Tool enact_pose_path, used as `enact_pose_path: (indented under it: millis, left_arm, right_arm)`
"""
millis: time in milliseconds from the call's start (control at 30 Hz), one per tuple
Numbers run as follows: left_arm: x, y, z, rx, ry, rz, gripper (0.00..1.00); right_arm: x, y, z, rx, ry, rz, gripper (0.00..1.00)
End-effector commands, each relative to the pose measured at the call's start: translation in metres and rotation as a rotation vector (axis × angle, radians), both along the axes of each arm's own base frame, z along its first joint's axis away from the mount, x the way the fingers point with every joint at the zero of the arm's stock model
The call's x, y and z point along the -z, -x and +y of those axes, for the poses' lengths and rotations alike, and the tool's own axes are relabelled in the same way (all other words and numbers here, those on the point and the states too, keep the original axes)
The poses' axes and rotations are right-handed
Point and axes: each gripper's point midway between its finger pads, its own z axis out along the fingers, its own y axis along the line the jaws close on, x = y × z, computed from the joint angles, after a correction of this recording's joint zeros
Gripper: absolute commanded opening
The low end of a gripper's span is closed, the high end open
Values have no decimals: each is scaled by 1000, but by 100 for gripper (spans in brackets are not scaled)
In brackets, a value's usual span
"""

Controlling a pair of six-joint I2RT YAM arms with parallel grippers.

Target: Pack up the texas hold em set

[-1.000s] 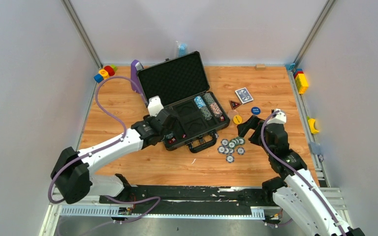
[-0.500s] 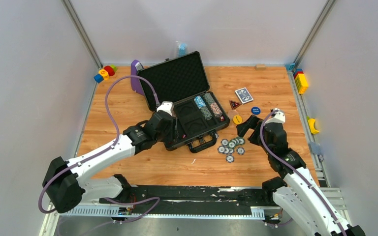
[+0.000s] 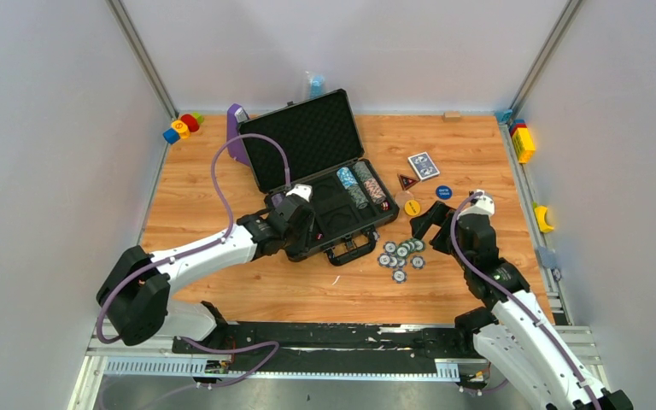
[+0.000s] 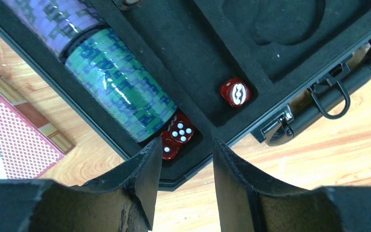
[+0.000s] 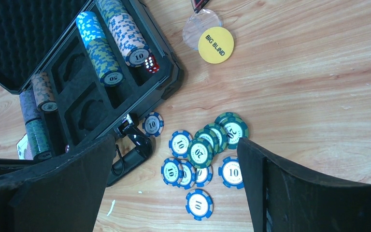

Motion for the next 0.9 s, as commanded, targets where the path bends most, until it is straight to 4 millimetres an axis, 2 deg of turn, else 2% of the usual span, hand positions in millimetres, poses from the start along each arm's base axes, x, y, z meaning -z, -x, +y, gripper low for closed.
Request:
enact_pose_path:
  millis: [0,167,267,400,533,667,733,867]
  left_arm:
    - [-20,-26,4,-63,5,-103,51]
    - [-13,-36,19,-102,-17,-104,49]
    - [-13,-37,21,-98,-16,-106,49]
    - [-29,-33,20,-59,14,-134,49]
    - [-59,-16,14,32,110,-168,56]
    - [-70,-2,21,34,146,-177,62]
    - [-68,3,27,11,156,-174,63]
    - [-50,8,45,-116,146,-147,68]
  right_arm:
    - [-8,-7,1,20,-19,-35,100]
    - [-4,-9,4,12,-23,-18,100]
    - [-2,-9,6,4,-29,-5,100]
    - [-1,-9,8,-6,-30,4,100]
    - [0,-8,17,-59,-42,14,100]
    - [2,-4,35,-132,-99,52,100]
    - [5,-3,40,-147,-119,75,100]
    - [17,-6,38,-122,-108,121,98]
